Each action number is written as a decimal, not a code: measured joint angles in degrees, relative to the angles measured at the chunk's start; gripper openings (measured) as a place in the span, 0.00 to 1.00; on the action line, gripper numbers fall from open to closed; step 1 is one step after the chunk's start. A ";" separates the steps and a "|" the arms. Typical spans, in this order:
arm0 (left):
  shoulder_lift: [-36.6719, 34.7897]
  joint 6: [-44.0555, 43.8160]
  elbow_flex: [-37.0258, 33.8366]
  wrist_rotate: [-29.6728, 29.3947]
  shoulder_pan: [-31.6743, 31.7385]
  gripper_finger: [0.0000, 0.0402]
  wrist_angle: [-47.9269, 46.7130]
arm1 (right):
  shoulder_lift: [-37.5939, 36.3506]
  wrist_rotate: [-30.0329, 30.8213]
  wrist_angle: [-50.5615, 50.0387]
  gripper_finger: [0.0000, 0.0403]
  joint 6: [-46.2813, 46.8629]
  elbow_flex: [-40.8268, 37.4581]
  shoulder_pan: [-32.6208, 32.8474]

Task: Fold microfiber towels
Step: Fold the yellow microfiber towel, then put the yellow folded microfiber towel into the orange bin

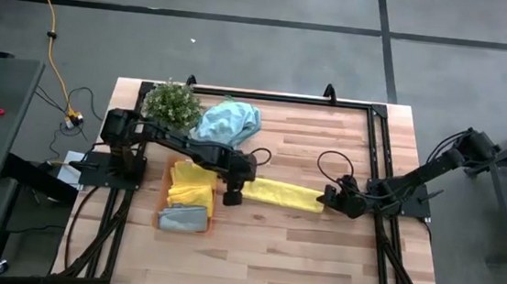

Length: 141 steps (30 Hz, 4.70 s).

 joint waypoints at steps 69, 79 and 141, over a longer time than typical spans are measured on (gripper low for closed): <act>3.54 -2.27 0.63 -7.94 -6.06 0.00 18.97 | 26.66 5.33 -6.89 0.00 -18.71 30.62 -5.72; 3.54 -2.63 0.63 -9.09 -6.06 0.00 18.84 | 31.64 4.00 5.92 0.05 -24.26 30.62 -7.54; 0.60 2.51 0.66 -11.18 -3.24 0.00 10.24 | 13.64 -3.26 -22.37 0.16 -54.24 30.56 -13.99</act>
